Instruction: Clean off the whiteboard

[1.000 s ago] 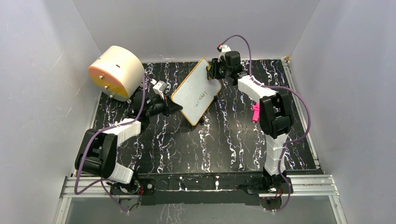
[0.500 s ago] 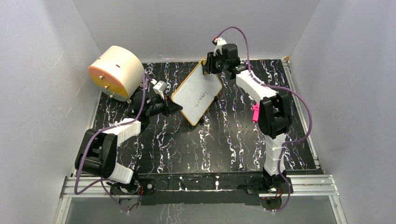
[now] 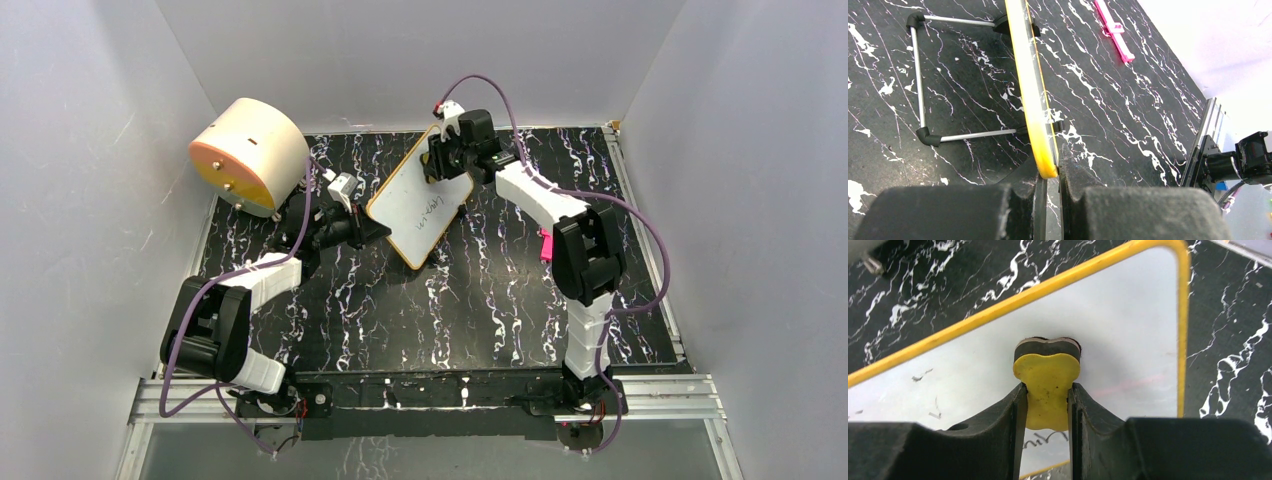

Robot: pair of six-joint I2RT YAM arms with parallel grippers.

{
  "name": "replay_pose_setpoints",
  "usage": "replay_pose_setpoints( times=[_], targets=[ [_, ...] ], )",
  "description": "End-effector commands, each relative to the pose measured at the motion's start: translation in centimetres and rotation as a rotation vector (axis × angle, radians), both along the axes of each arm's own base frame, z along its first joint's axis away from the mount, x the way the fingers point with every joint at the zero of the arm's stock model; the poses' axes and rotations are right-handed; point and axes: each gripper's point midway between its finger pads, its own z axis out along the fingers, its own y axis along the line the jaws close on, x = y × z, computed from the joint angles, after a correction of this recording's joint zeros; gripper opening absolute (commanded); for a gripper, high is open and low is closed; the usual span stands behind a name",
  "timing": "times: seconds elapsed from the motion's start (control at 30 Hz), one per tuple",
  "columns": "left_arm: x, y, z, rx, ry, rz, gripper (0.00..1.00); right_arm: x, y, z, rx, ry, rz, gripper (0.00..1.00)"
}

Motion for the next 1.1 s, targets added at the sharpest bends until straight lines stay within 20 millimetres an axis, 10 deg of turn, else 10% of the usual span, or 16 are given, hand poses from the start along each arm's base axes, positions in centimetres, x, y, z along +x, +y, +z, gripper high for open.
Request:
replay_pose_setpoints(
  times=[0.0,0.4,1.07],
  targets=[
    [-3.3,-1.4,-1.2,0.024,0.032,-0.155,0.0,-3.4,1.8,-0.9,-0.043,0.023,0.103,0.19],
    [-3.3,-1.4,-1.5,0.023,0.038,-0.157,0.0,4.7,-2.1,1.7,0.028,-0.001,-0.113,0.18],
    [-3.3,-1.6,-1.5,0.022,0.038,-0.16,0.0,-10.4,10.4,2.8,-0.05,-0.059,0.308,0.18]
  ],
)
